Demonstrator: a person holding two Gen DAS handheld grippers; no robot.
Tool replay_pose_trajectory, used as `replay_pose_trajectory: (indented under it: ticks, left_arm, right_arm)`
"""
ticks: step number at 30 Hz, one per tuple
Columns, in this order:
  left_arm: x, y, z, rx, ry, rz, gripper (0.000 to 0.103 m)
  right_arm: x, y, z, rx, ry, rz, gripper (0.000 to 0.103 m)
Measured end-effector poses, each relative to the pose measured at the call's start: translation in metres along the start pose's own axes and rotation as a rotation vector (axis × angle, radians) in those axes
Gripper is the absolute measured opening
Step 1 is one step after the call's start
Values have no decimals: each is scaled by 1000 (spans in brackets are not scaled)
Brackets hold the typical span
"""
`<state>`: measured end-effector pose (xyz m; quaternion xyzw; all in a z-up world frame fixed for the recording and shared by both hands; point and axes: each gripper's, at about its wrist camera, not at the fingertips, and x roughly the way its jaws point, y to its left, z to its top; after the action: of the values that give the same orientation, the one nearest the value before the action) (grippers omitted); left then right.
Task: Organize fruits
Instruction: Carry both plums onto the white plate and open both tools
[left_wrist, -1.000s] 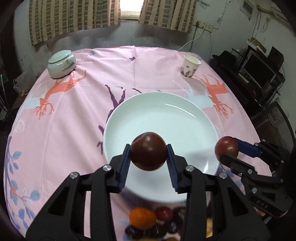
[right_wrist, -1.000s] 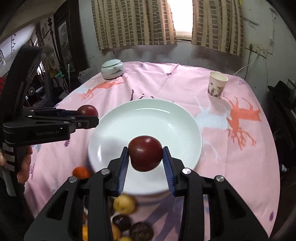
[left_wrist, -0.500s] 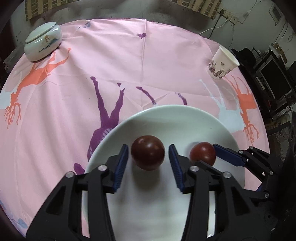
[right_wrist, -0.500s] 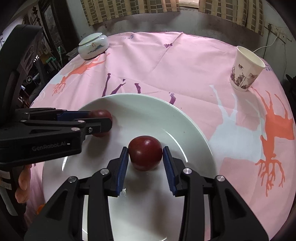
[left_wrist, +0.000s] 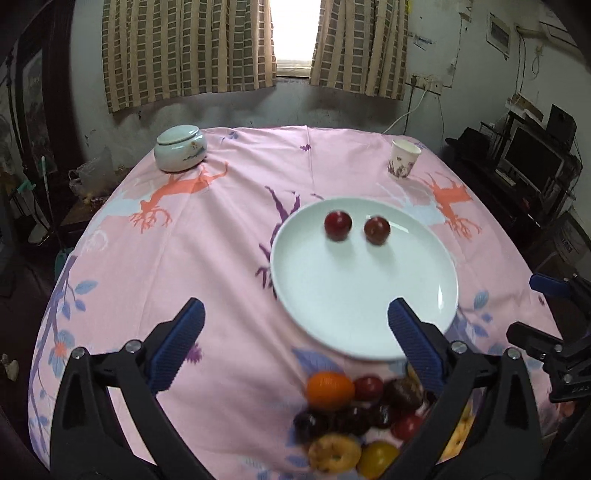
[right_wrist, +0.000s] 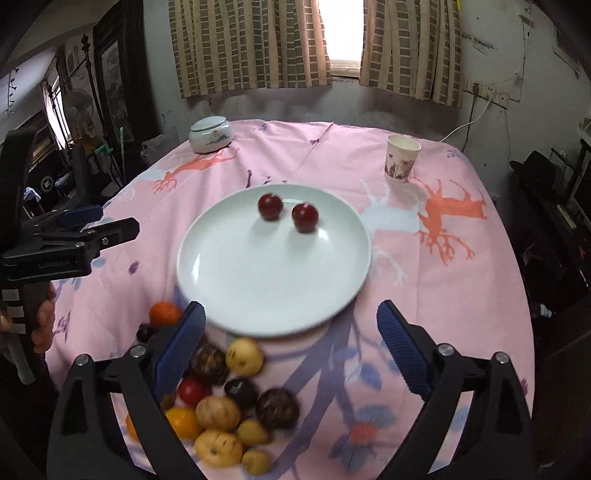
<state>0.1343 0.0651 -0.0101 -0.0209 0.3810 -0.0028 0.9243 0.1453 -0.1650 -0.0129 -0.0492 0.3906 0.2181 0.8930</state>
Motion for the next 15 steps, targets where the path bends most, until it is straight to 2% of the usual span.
replay_pose_trajectory:
  ticks: [4,7,9,12,13,14,15]
  left_arm:
    - [-23,-2,-72,9,30,-23,101]
    - [-29,-8,-112,33,67,-33,101]
    - [-31,-14,-128,65,96,-48,101]
    - [-40,-23,-138,105,88,-55,101]
    - [-42,-25,-140,109,87,-61,101]
    - [-43,-27,-141,111,88,-65,101]
    - [-44,-28,-142,112,90,-68,101]
  right_arm:
    - [-27,26,-68,24,-41,0,94]
    - [-40,37,-108,27,-72,-57,94]
    - [-37,37,-125,29,-48,-69,94]
    - [-28,35,-134,30,-18,-77,93]
    - [-27,33,-135,31,-21,-80,83]
    - [-26,31,-135,32,-18,-79,66]
    - [-23,28,-135,34,-4,-76,61]
